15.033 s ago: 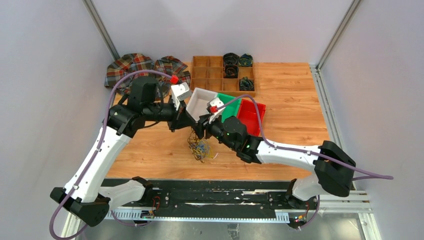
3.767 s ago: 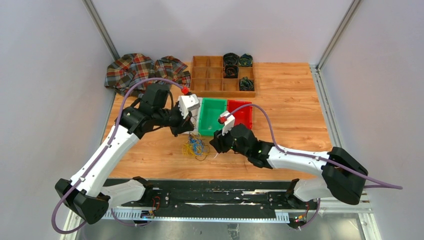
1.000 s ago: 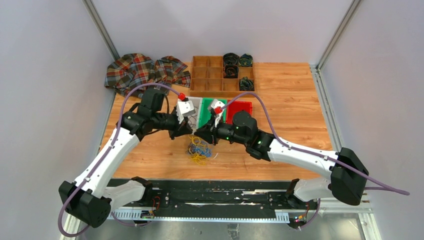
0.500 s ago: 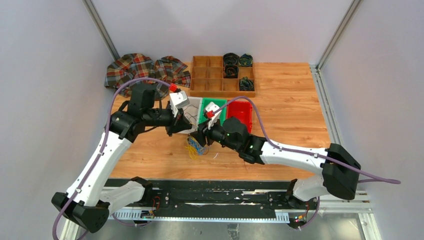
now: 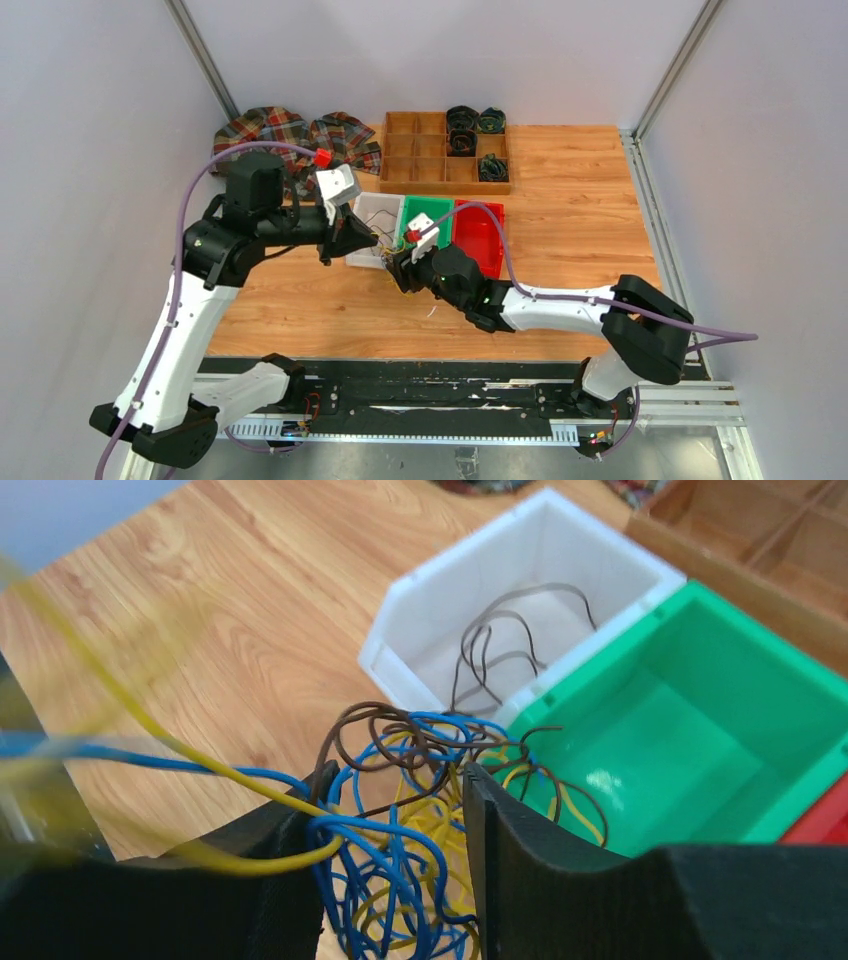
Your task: Untangle the cables
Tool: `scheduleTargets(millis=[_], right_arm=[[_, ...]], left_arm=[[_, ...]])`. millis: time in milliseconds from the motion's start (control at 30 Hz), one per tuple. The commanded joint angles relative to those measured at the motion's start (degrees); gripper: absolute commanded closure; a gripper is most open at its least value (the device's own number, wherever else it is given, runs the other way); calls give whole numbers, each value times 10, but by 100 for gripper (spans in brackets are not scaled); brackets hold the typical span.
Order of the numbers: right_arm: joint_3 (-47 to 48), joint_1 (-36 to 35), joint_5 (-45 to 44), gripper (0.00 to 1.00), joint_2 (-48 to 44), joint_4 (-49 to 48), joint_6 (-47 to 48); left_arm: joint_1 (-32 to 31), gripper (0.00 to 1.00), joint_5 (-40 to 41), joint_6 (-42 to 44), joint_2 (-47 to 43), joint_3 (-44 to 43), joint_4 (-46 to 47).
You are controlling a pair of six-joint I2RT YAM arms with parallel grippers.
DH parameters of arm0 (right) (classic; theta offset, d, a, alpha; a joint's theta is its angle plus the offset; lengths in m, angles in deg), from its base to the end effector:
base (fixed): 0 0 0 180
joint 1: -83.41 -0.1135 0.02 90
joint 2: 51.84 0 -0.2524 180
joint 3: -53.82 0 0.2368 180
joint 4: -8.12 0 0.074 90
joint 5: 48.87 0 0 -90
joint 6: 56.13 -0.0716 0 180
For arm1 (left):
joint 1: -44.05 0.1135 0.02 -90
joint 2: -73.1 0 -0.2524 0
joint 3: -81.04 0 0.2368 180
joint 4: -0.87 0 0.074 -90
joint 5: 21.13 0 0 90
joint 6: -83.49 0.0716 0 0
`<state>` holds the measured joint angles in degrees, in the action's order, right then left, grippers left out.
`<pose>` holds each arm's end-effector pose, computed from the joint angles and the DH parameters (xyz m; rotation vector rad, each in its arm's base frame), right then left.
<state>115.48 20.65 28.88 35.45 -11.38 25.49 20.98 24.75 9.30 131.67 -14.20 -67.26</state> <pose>0.1804 0.3173 0.2478 -0.6400 1.6096 0.7505 0.1509 -0.1185 0.4048 1.1027 1.7485 -0.8868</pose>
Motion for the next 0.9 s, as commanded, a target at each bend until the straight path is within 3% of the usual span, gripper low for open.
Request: scheduleTargets(millis=[0, 467, 733, 867], right_arm=[[-47, -11, -27, 52, 15, -36, -29], [-141, -22, -11, 55, 14, -48, -81], [-145, -25, 11, 52, -15, -6, -85], [-144, -25, 20, 50, -35, 33, -83]], left_arm=[[-2, 99, -12, -8, -15, -60, -17], [-2, 99, 126, 29, 20, -238, -13], [-2, 99, 223, 6, 25, -291, 101], [-2, 99, 309, 13, 43, -346, 191]])
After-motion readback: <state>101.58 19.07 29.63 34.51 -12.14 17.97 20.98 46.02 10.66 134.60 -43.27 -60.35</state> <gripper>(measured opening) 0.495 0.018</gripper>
